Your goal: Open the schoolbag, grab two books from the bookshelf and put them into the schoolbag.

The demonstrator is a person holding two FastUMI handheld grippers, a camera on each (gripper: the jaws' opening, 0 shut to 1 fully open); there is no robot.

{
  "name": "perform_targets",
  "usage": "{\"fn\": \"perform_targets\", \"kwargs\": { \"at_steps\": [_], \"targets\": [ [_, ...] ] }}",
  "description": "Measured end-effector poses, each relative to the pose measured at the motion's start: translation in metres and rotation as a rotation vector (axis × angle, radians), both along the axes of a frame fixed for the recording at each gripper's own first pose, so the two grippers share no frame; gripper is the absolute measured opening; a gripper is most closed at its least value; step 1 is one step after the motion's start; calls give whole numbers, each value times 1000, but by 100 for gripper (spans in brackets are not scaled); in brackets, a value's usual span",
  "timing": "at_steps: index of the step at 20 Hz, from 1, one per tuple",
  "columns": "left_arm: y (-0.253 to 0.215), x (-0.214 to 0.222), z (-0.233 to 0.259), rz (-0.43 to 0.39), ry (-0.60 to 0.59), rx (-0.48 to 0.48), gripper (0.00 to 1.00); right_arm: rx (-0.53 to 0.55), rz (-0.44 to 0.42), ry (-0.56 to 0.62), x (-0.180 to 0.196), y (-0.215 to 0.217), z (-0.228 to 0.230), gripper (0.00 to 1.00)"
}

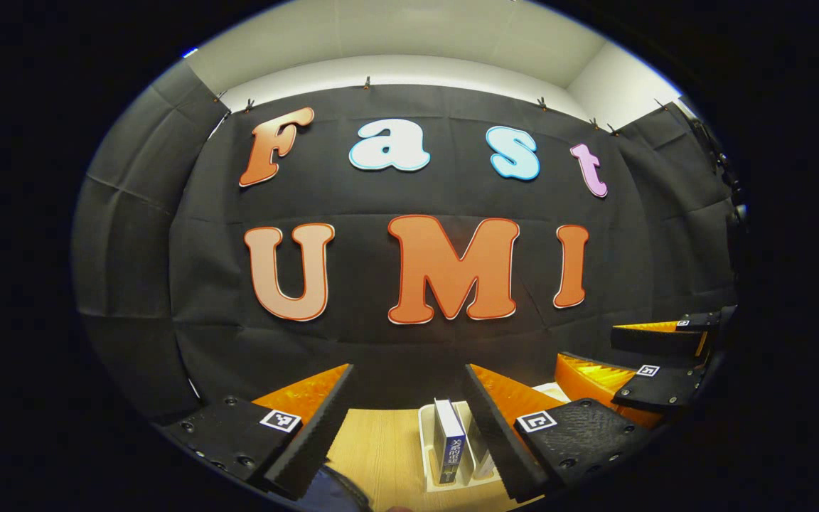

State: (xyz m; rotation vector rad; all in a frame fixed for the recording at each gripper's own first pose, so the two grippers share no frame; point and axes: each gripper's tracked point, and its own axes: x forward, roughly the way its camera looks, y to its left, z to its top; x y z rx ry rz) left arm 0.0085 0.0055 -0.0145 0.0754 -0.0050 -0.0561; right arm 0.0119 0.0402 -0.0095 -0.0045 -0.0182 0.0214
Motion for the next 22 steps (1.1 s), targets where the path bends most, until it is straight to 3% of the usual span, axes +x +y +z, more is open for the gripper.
{"fn": "perform_targets", "kwargs": {
  "at_steps": [6,15,22],
  "targets": [
    [21,-1,-1,44,-7,-12,93,-15,-7,6,3,2,-5,95],
    [25,-1,-13,44,25,3,93,-15,-15,28,4,5,-13,95],
    [43,1,-64,58,166,47,95,-16,-35,64,7,-4,-26,94]
  ]
}}
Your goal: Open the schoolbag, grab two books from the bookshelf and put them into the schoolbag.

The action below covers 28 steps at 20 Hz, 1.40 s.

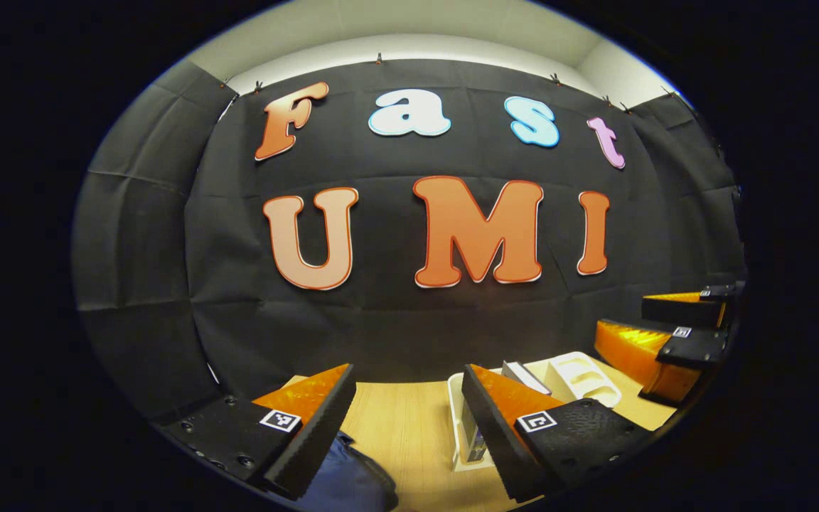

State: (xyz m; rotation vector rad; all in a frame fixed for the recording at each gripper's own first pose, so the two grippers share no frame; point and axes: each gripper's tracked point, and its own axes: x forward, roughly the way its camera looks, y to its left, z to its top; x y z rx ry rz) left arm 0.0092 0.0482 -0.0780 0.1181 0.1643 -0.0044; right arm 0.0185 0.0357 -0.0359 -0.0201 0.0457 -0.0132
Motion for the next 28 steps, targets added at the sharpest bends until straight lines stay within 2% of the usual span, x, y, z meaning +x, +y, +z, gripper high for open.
{"fn": "perform_targets", "kwargs": {
  "at_steps": [5,7,8,12,13,14,19,20,24,28],
  "targets": [
    [25,-9,-63,-3,164,102,96,22,-45,32,3,-20,-12,94],
    [36,-14,-90,-8,237,182,93,16,-61,41,3,-28,-17,94],
    [39,-17,-103,-20,270,218,96,16,-68,48,3,-30,-20,94],
    [52,-41,-157,-52,434,383,97,10,-89,62,4,-42,-28,94],
    [55,-50,-169,-68,465,421,92,7,-97,64,5,-45,-30,95],
    [58,-57,-181,-82,498,457,98,7,-101,71,5,-47,-32,95],
    [74,-97,-233,-131,635,664,98,11,-140,99,2,-65,-49,94],
    [77,-106,-244,-133,675,692,98,11,-150,106,1,-68,-52,94],
    [85,-132,-272,-131,772,701,96,-18,-175,120,1,-77,-61,95],
    [102,-137,-286,-112,790,836,96,-26,-176,143,3,-78,-68,94]
  ]
}}
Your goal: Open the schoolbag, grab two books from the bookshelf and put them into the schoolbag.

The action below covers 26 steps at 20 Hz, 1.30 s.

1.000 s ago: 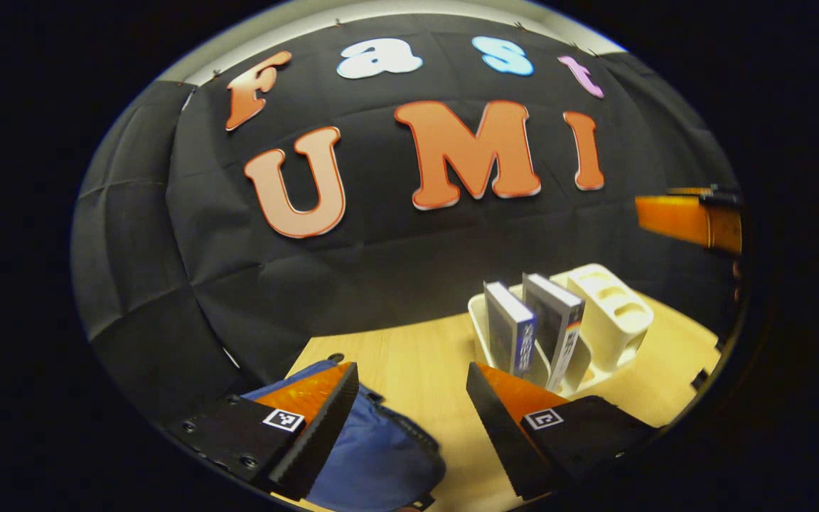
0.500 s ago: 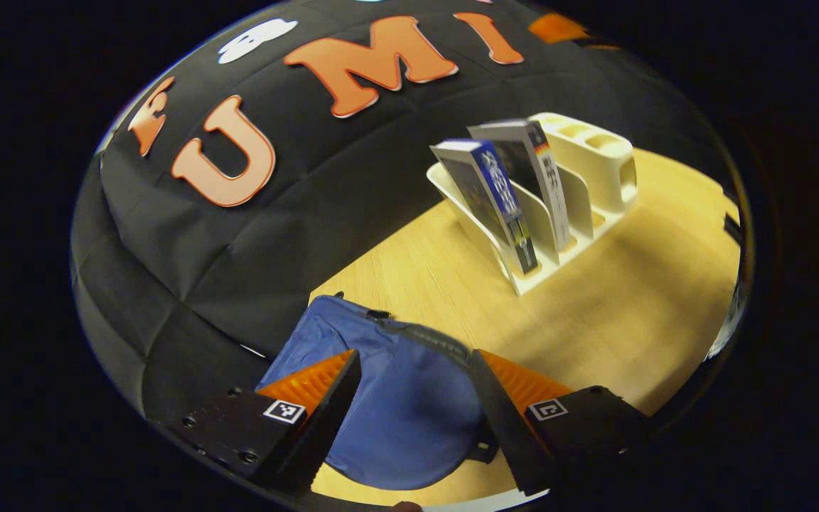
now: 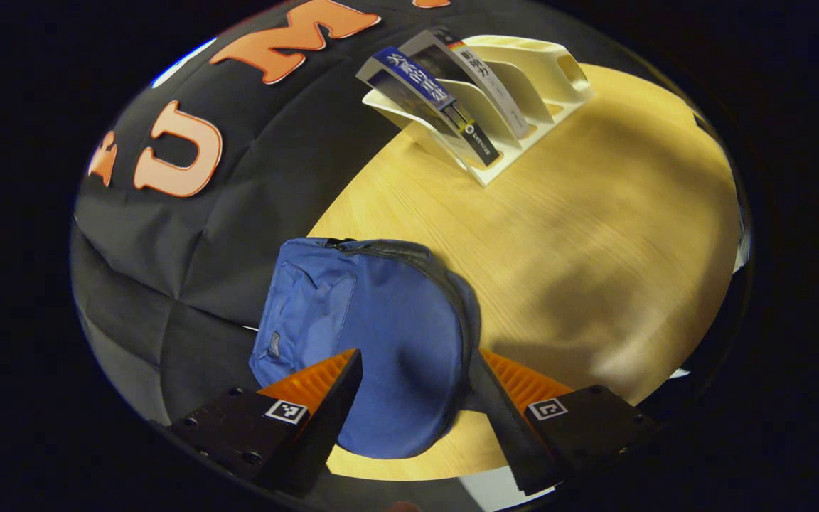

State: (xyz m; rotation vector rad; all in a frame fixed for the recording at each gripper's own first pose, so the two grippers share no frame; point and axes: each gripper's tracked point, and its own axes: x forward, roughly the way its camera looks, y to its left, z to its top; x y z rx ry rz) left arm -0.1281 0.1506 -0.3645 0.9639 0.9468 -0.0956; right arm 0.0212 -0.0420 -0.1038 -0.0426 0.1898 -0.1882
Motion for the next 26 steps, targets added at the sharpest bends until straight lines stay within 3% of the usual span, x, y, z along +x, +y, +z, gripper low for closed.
{"fn": "perform_targets", "kwargs": {
  "at_steps": [5,6,8,9,10,13,15,21,26],
  "targets": [
    [15,-12,-30,41,63,27,94,-16,12,8,4,7,-1,95],
    [17,-14,-32,57,75,23,99,-16,16,7,5,10,1,94],
    [21,-16,-36,80,88,10,59,-18,22,-1,7,14,3,94],
    [22,-18,-38,91,100,9,47,-20,24,-1,8,16,3,95],
    [23,-16,-38,98,106,6,42,-21,29,1,9,19,3,95],
    [21,-14,-27,120,95,-28,16,-28,46,2,11,26,5,95],
    [21,-11,-17,134,93,-63,8,-25,69,10,14,35,5,95],
    [32,17,34,173,23,-173,4,40,229,119,36,94,-8,95],
    [49,52,90,174,-58,-224,4,69,290,241,65,129,-22,95]
  ]
}}
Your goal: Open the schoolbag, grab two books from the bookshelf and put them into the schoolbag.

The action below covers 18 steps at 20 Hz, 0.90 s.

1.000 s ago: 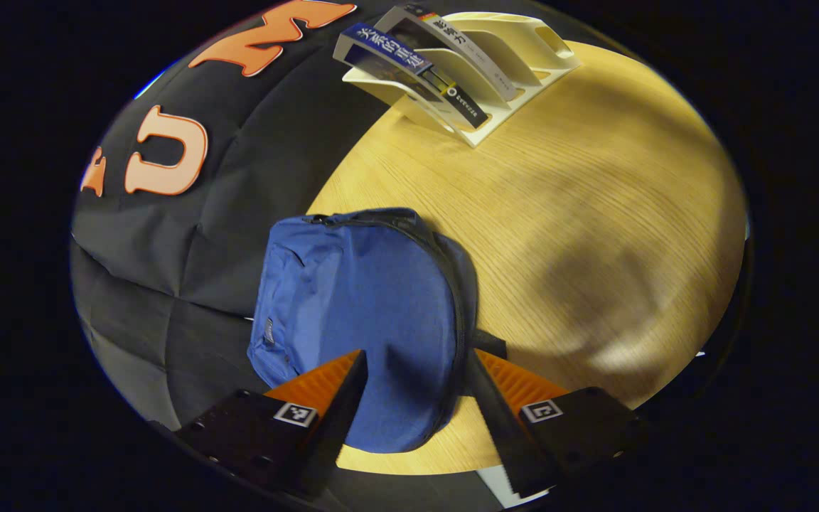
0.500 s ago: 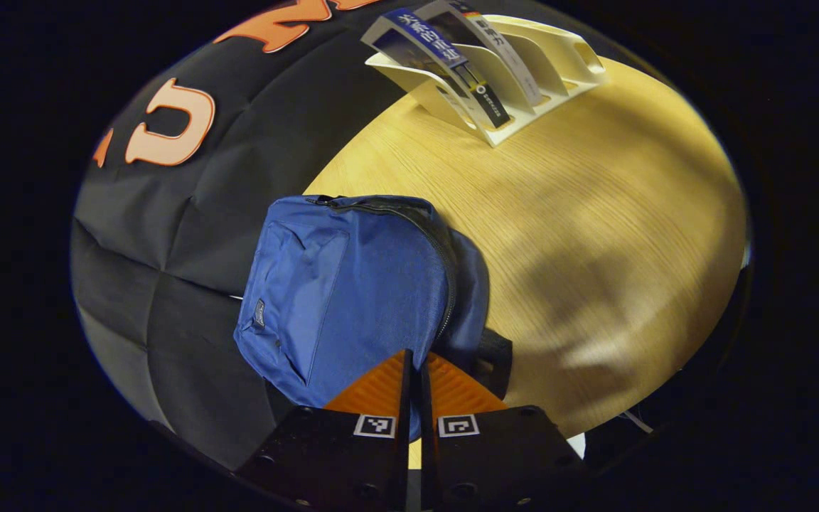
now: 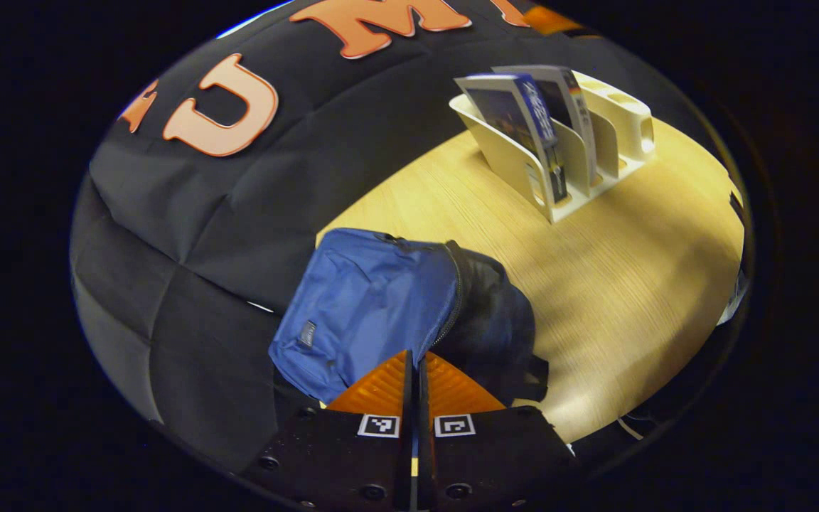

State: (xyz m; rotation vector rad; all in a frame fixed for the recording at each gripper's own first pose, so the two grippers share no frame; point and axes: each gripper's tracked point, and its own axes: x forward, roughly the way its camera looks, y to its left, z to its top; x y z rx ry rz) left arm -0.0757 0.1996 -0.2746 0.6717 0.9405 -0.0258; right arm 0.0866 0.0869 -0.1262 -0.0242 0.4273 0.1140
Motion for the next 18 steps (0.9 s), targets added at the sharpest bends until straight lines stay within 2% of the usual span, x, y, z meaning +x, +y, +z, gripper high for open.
{"fn": "perform_targets", "kwargs": {
  "at_steps": [8,18],
  "targets": [
    [36,52,84,9,-129,-81,4,-72,42,165,44,24,-28,95],
    [75,98,132,14,-183,-230,4,-91,-25,356,94,38,-44,95]
  ]
}}
